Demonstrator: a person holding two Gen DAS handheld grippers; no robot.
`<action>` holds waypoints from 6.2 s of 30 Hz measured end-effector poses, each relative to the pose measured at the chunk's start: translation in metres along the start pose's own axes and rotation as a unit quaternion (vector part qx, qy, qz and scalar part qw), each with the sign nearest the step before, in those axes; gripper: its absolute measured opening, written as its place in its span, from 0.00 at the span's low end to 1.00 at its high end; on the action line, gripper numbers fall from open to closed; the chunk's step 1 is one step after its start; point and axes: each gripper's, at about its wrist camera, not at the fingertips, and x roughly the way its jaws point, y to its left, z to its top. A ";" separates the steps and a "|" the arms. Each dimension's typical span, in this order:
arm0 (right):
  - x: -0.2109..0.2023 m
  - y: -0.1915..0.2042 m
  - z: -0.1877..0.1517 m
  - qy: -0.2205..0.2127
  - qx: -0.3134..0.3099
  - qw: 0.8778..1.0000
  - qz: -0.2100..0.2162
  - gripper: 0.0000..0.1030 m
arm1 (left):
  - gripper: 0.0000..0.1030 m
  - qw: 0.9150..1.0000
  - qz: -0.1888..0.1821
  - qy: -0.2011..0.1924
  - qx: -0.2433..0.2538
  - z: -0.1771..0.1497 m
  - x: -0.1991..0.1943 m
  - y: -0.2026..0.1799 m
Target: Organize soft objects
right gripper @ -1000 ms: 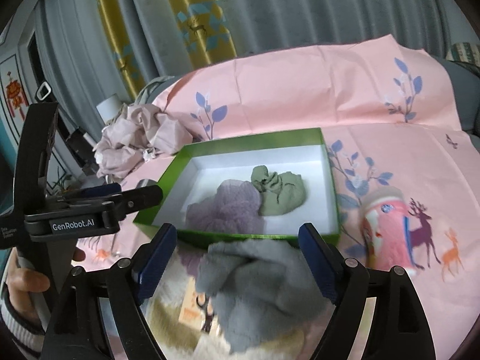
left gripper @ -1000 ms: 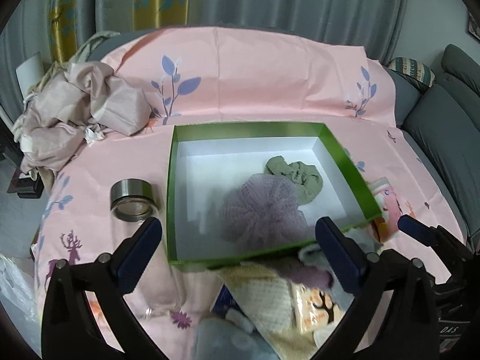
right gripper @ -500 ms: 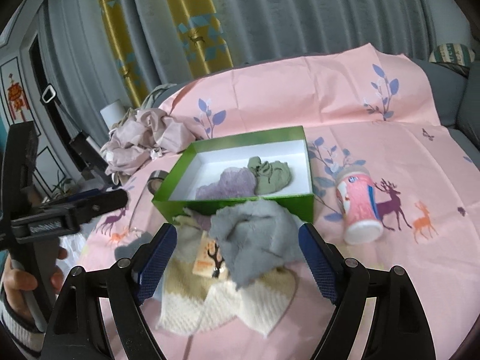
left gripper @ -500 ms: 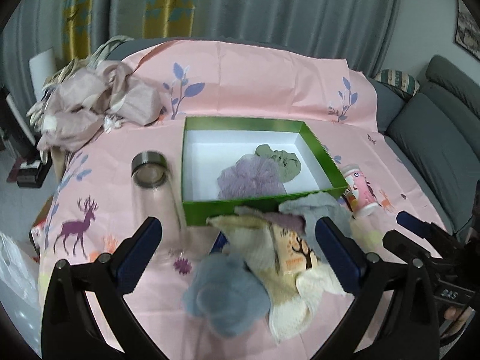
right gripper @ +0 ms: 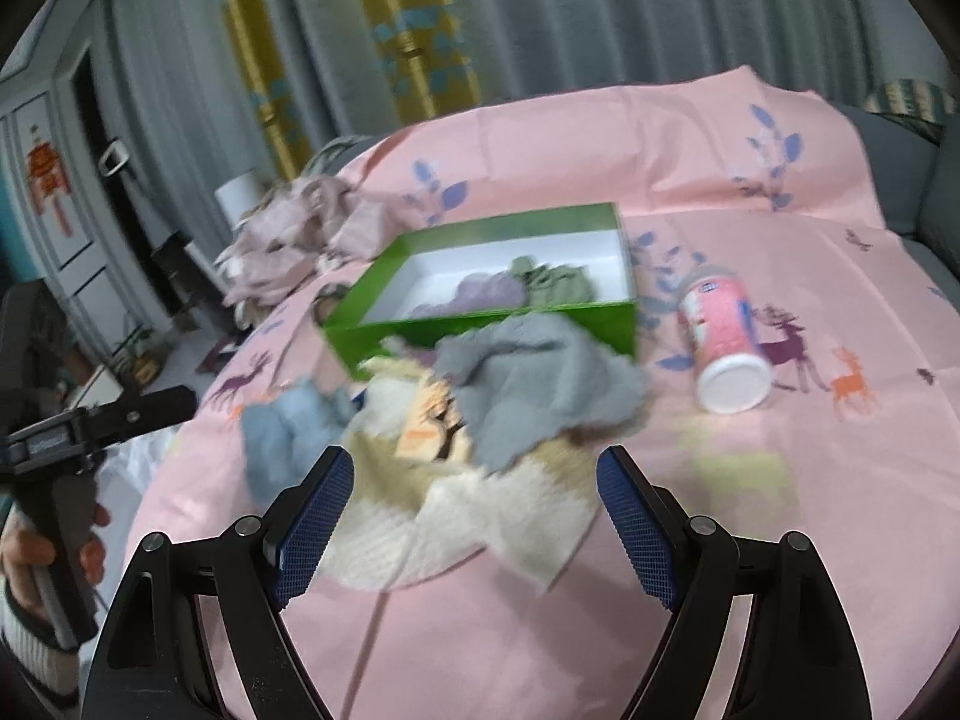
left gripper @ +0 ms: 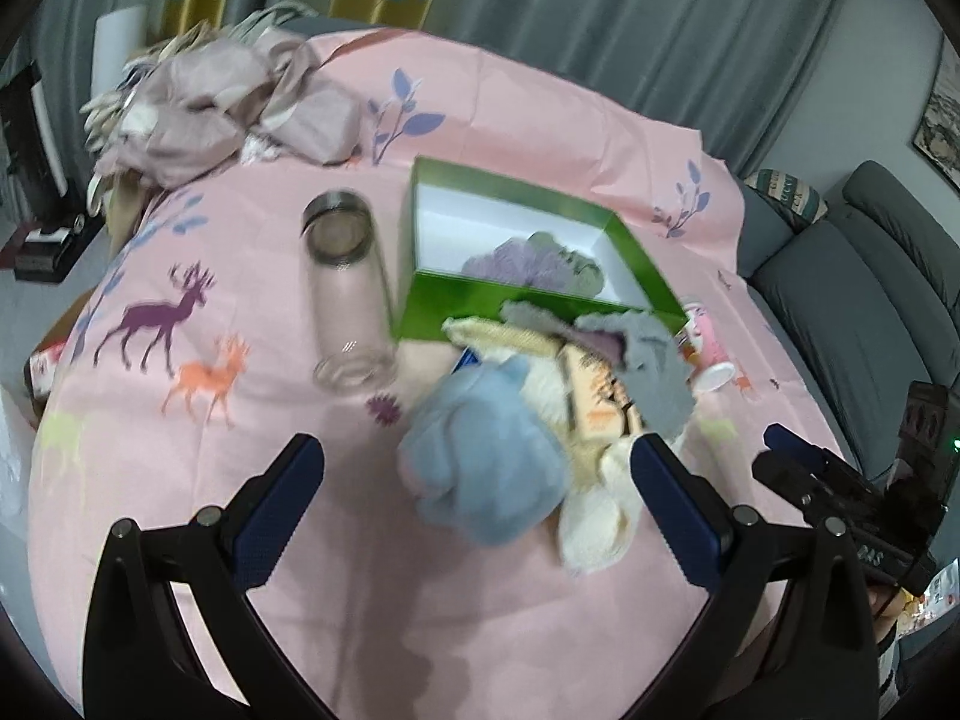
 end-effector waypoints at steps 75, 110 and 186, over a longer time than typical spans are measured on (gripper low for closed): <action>0.039 0.142 0.023 -0.042 -0.183 0.976 0.108 0.58 | 0.58 0.996 -0.076 -0.024 0.051 0.020 -0.035 -0.020; 0.096 0.069 0.166 -0.091 -0.125 0.987 0.043 0.58 | 0.57 0.988 -0.116 -0.019 0.099 0.176 0.063 -0.052; -0.013 0.037 0.023 0.018 -0.041 0.998 -0.049 0.85 | 0.99 0.985 0.124 -0.050 0.105 0.019 -0.016 -0.073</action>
